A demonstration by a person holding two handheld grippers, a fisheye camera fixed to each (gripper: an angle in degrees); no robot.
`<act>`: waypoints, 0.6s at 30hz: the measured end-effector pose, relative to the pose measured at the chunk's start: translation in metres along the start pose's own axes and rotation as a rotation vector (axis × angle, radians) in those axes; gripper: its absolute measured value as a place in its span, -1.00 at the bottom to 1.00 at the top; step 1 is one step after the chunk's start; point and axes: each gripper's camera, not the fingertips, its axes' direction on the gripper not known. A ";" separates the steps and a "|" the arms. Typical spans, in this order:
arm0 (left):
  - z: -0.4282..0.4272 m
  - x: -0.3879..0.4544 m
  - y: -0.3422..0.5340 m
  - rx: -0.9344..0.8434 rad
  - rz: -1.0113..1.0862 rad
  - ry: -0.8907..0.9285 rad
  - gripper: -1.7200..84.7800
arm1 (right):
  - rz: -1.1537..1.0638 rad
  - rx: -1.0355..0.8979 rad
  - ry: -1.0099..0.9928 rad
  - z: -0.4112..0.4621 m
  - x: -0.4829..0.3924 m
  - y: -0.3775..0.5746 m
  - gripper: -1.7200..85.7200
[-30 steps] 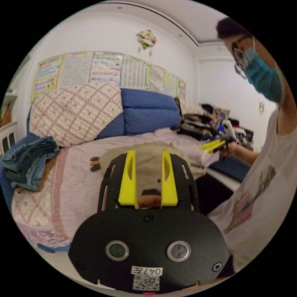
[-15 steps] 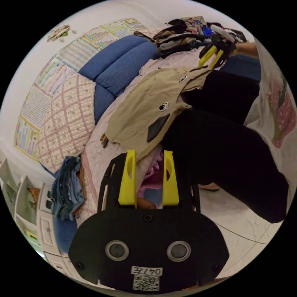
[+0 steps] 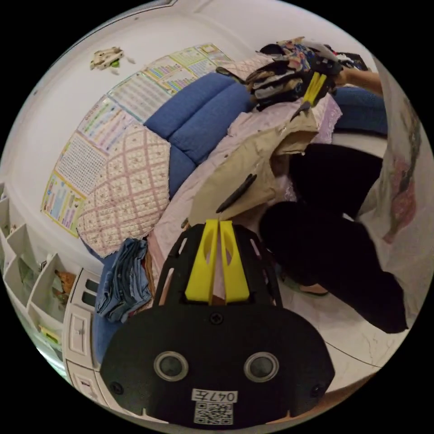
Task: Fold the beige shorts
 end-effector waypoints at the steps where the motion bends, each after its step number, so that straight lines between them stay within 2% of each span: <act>1: -0.006 -0.004 0.000 -0.025 -0.005 0.047 -0.98 | -0.008 -0.011 -0.072 -0.003 0.004 0.000 -0.97; 3: -0.021 -0.011 0.000 -0.082 0.006 0.132 -0.98 | -0.056 -0.036 -0.231 -0.004 0.009 0.003 -0.97; 8: -0.004 -0.076 -0.016 -0.013 -0.026 0.179 -0.98 | 0.041 0.117 -0.237 -0.003 0.068 0.002 -0.97; 12: 0.069 -0.185 -0.053 -0.124 -0.169 0.351 -0.98 | 0.186 0.101 -0.285 0.028 0.162 -0.009 -0.97; 18: 0.199 -0.321 -0.099 -0.297 -0.228 0.663 -0.98 | 0.348 -0.034 -0.435 0.111 0.266 -0.019 -0.97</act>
